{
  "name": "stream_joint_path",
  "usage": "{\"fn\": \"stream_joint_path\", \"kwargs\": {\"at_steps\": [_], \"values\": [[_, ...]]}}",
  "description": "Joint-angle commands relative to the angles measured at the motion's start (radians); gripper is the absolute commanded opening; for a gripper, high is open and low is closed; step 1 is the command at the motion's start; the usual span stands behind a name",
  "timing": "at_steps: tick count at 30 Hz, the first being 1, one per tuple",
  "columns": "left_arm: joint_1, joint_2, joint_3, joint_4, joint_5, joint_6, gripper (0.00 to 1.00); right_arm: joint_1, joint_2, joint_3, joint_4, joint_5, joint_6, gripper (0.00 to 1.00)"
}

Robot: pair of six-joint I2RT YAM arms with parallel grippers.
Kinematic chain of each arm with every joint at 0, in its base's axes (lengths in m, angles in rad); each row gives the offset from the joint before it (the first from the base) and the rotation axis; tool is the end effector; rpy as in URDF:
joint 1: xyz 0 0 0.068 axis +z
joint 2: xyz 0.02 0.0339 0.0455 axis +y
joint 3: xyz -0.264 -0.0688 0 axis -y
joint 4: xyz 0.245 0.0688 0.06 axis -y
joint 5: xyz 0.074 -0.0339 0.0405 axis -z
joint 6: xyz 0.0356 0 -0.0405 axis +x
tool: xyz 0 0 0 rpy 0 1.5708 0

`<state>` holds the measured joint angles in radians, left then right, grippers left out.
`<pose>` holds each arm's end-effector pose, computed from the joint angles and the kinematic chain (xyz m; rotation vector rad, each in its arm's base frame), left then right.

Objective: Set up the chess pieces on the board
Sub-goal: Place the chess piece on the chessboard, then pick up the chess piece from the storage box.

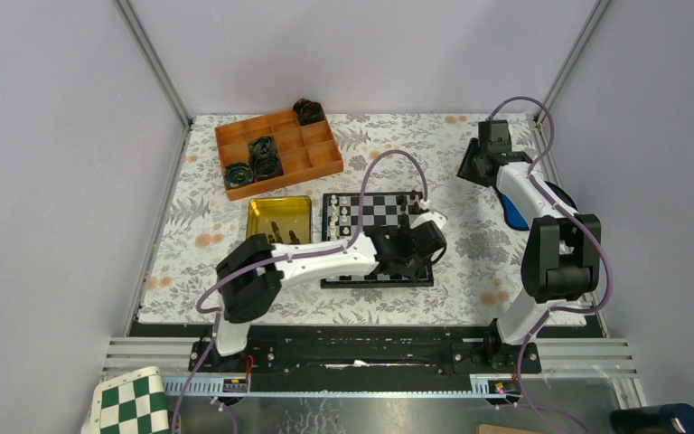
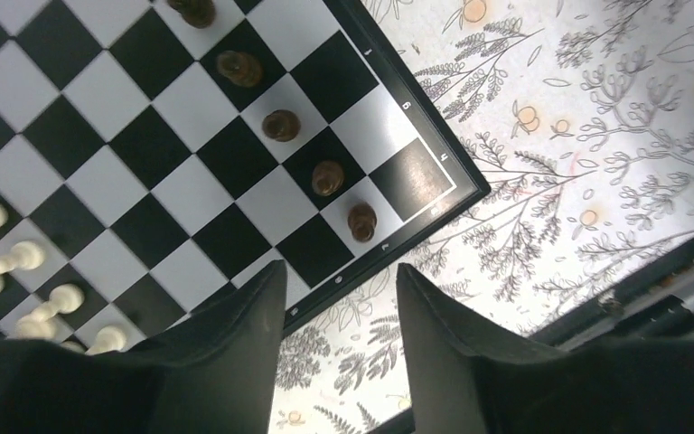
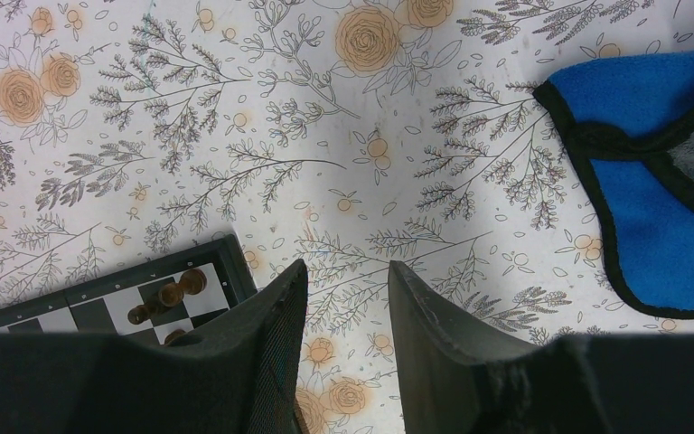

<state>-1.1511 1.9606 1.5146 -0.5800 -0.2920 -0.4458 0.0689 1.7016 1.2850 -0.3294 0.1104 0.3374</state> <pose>0.1818 -0.3823 0.2137 0.7815 2.4265 -0.2483 0.3825 0.0225 0.2567 0.3648 2.2835 0.0789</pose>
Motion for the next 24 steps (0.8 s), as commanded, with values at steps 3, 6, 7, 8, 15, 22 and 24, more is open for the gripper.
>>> {"fn": "stream_joint_path", "kwargs": {"at_steps": [3,6,7,8,15,22,24], "values": [[0.001,-0.168,-0.008,-0.084,-0.054,-0.094,0.67,-0.006,-0.014,0.004,0.031,-0.010,-0.009,0.45],[0.002,-0.251,-0.035,-0.120,-0.114,-0.136,0.80,-0.006,-0.018,0.001,0.031,-0.011,-0.011,0.45],[0.002,-0.275,-0.039,-0.133,-0.137,-0.149,0.84,-0.006,-0.020,0.000,0.033,-0.012,-0.011,0.46],[0.004,-0.296,-0.044,-0.150,-0.161,-0.160,0.96,-0.006,-0.022,-0.001,0.033,-0.013,-0.011,0.46],[0.094,-0.396,-0.099,-0.255,-0.240,-0.246,0.99,-0.007,-0.043,-0.009,0.032,-0.014,-0.014,0.46],[0.350,-0.509,-0.248,-0.265,-0.201,-0.293,0.99,-0.006,-0.069,-0.022,0.034,-0.021,-0.012,0.59],[0.451,-0.525,-0.276,-0.265,-0.188,-0.291,0.99,-0.006,-0.073,-0.025,0.035,-0.022,-0.012,0.58]]}}
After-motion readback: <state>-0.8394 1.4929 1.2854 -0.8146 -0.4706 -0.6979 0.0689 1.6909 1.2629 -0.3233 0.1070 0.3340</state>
